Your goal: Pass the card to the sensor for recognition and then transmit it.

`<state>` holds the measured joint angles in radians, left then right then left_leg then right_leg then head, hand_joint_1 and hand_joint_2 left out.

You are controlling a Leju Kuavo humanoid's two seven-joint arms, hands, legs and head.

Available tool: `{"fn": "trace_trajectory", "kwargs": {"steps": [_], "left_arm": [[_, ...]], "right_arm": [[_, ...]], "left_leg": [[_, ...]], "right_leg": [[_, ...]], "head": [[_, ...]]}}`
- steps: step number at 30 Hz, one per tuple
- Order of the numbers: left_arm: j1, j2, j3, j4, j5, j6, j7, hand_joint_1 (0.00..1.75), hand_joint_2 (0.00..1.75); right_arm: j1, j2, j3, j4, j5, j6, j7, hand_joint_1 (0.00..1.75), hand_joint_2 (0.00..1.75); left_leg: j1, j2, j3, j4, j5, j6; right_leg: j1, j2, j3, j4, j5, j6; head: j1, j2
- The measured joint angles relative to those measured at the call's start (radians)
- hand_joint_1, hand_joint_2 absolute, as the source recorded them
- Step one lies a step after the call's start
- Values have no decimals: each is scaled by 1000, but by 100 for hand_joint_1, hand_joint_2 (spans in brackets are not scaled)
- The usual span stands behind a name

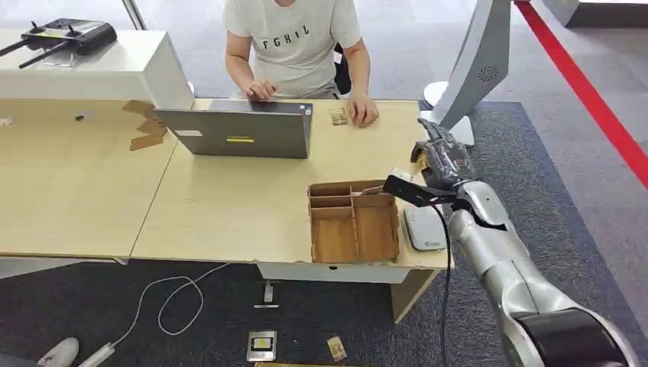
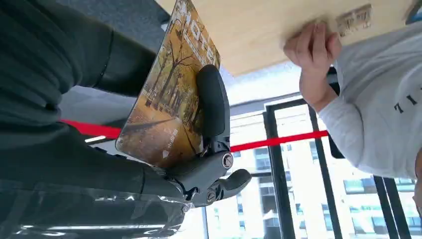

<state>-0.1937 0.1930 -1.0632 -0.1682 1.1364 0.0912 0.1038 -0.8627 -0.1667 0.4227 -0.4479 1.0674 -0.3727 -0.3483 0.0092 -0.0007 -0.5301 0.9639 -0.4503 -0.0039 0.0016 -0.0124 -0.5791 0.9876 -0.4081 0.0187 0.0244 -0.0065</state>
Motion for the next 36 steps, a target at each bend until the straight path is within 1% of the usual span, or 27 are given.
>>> {"fn": "trace_trajectory", "kwargs": {"steps": [4, 8, 14, 19, 26, 36], "left_arm": [[-2, 0, -3, 0, -4, -3, 0, 0, 0], [-3, 0, -6, 0, -6, -5, 0, 0, 0], [-8, 0, -23, 0, -24, -8, 0, 0, 0], [-16, -2, -30, 0, -39, -10, 0, 0, 0], [-24, -4, -48, 0, -43, -11, 0, 0, 0], [-23, -4, -53, 0, -45, -17, 0, 0, 0]], "right_arm": [[-44, 3, 10, -5, 10, -3, 0, 175, 175], [-91, 19, 22, -15, 21, 5, 0, 175, 175], [-135, 67, 48, -27, 34, 32, 9, 175, 175], [-140, 102, 64, -33, 37, 37, 12, 175, 175], [-131, 134, 87, -33, 46, 29, 16, 175, 175], [-117, 145, 108, -32, 47, 15, 16, 175, 175]], "left_leg": [[0, 0, 0, 0, 0, 0], [0, 0, 0, 0, 0, 0], [0, 0, 0, 0, 0, 0], [0, 0, 0, 0, 0, 0], [0, 0, 0, 0, 0, 0], [0, 0, 0, 0, 0, 0]], "right_leg": [[0, 0, 0, 0, 0, 0], [0, 0, 0, 0, 0, 0], [0, 0, 0, 0, 0, 0], [0, 0, 0, 0, 0, 0], [0, 0, 0, 0, 0, 0], [0, 0, 0, 0, 0, 0]], "head": [[0, 0], [0, 0], [0, 0], [0, 0], [0, 0], [0, 0]]}}
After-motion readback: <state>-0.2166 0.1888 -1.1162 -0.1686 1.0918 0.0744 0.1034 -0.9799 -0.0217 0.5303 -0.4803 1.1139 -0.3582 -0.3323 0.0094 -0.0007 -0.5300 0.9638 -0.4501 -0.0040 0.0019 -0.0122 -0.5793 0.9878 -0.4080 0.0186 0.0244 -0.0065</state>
